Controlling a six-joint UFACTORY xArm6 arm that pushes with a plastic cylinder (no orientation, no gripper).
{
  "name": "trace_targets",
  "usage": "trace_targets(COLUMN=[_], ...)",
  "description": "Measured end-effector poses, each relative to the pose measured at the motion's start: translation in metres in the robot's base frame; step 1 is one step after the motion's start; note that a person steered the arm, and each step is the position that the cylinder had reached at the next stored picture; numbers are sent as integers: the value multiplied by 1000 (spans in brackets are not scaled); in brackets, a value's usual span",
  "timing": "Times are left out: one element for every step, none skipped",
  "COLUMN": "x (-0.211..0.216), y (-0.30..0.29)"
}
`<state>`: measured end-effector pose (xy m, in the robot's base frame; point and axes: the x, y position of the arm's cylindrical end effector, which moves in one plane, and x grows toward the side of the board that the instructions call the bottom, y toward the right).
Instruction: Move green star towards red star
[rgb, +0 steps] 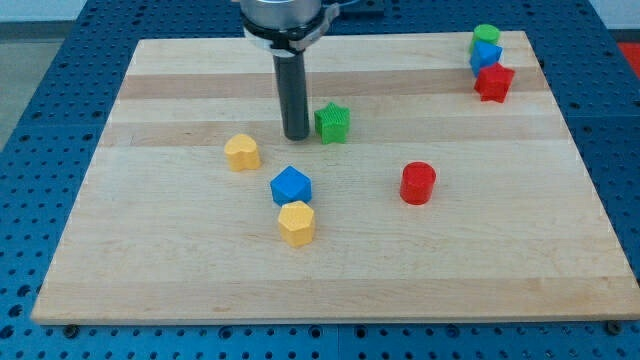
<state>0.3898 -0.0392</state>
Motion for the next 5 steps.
trace_targets(x=[-11,-21,-24,-24,-24], y=[17,30,42,71,104])
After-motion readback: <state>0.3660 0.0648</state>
